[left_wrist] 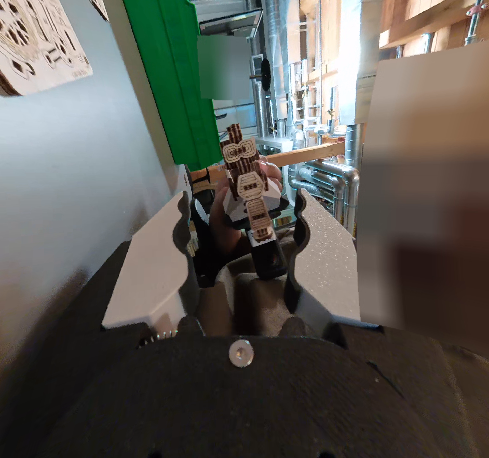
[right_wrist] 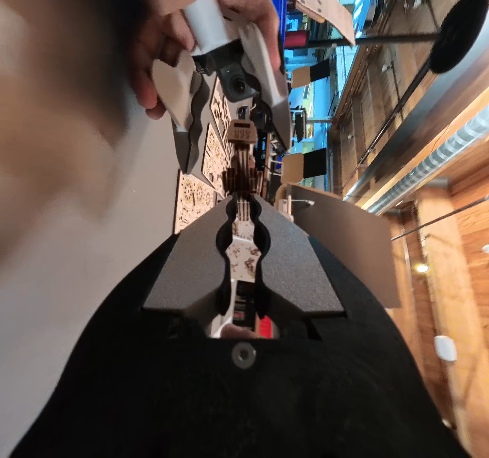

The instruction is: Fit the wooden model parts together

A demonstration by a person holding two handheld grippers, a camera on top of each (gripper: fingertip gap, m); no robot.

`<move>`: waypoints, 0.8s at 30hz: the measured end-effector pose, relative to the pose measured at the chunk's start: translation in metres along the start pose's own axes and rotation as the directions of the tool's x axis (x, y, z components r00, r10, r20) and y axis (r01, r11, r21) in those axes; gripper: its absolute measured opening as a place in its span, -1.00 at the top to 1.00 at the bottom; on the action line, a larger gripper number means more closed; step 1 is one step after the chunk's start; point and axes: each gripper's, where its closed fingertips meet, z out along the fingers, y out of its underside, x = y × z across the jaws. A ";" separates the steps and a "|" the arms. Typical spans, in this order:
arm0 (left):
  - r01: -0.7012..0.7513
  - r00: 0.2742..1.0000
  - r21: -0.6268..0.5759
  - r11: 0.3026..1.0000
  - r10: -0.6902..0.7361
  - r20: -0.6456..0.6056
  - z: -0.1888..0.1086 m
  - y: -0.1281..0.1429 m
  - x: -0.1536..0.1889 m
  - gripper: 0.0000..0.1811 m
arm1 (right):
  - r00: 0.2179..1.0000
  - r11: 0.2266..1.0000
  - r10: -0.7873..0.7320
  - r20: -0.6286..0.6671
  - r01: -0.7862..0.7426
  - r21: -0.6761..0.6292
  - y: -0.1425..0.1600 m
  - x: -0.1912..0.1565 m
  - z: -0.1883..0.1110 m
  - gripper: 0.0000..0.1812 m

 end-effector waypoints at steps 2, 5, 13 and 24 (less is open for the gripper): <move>0.007 1.000 -0.024 1.000 -0.007 -0.006 0.002 0.006 0.000 0.09 | 0.995 0.995 -0.102 -0.002 0.102 0.002 -0.006 -0.005 0.001 0.93; 0.003 1.000 -0.045 0.999 -0.003 0.007 0.005 0.012 -0.001 0.17 | 0.982 0.982 -0.189 -0.008 0.190 0.016 -0.015 -0.008 0.002 0.93; -0.045 0.999 -0.013 0.999 0.045 0.015 0.003 0.011 0.000 0.68 | 0.965 0.965 -0.262 -0.009 0.262 0.017 -0.024 -0.007 0.005 0.93; -0.104 0.994 0.085 0.991 0.101 0.034 -0.008 -0.008 0.006 0.68 | 0.990 0.995 -0.094 -0.103 0.091 -0.030 -0.019 0.008 0.009 0.73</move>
